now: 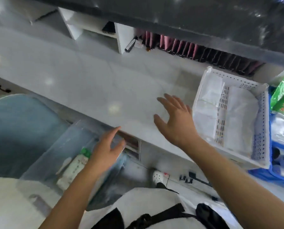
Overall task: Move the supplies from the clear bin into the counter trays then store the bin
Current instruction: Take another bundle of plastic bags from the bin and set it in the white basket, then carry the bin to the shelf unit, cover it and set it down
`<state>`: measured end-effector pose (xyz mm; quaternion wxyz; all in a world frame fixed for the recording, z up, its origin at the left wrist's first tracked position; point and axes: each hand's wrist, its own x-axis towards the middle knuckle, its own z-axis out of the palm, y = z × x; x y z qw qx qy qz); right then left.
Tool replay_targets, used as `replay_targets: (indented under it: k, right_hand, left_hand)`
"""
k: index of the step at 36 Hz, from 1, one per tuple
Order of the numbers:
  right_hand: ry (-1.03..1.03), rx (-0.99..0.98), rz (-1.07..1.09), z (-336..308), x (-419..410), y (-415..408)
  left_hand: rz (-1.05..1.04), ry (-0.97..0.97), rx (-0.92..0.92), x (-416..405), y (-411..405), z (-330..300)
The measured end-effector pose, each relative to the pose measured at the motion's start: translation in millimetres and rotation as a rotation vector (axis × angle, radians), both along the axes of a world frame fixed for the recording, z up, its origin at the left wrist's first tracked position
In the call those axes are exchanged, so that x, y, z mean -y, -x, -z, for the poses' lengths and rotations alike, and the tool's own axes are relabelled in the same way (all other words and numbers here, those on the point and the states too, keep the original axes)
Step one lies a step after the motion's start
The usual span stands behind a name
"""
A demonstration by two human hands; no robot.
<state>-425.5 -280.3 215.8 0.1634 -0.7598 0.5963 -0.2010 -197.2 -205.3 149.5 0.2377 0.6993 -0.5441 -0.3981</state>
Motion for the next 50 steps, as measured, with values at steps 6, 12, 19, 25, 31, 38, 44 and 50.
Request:
replay_targets:
  k: [6, 12, 19, 25, 31, 38, 44, 50]
  right_hand:
    - [-0.239, 0.019, -0.359, 51, -83, -116]
    - [-0.609, -0.134, -0.491, 117, -123, -169]
    - [-0.769, -0.305, -0.567, 156, -127, -208]
    - [-0.889, -0.402, -0.671, 218, -110, -260]
    - [-0.991, -0.457, -0.582, 301, -77, -318]
    - [-0.981, -0.804, -0.698, 358, -51, -318]
    - [-1.014, -0.975, -0.823, 352, -53, -303]
    - [-1.075, -0.932, -0.934, 337, -50, -295]
  left_hand:
    - [-0.247, -0.246, 0.213, -122, -99, 62]
    - [-0.425, -0.416, 0.142, -219, -133, 129]
    - [-0.611, -0.605, 0.042, -268, -133, 178]
    - [-0.882, -0.551, -0.11, -263, -137, 197]
    - [-1.187, -0.41, -0.248, -234, -143, 210]
    - [-1.445, -0.404, -0.367, -212, -143, 229]
    - [-1.586, -0.388, -0.384, -218, -160, 230]
    - [-1.518, -0.335, -0.297, -215, -214, 235]
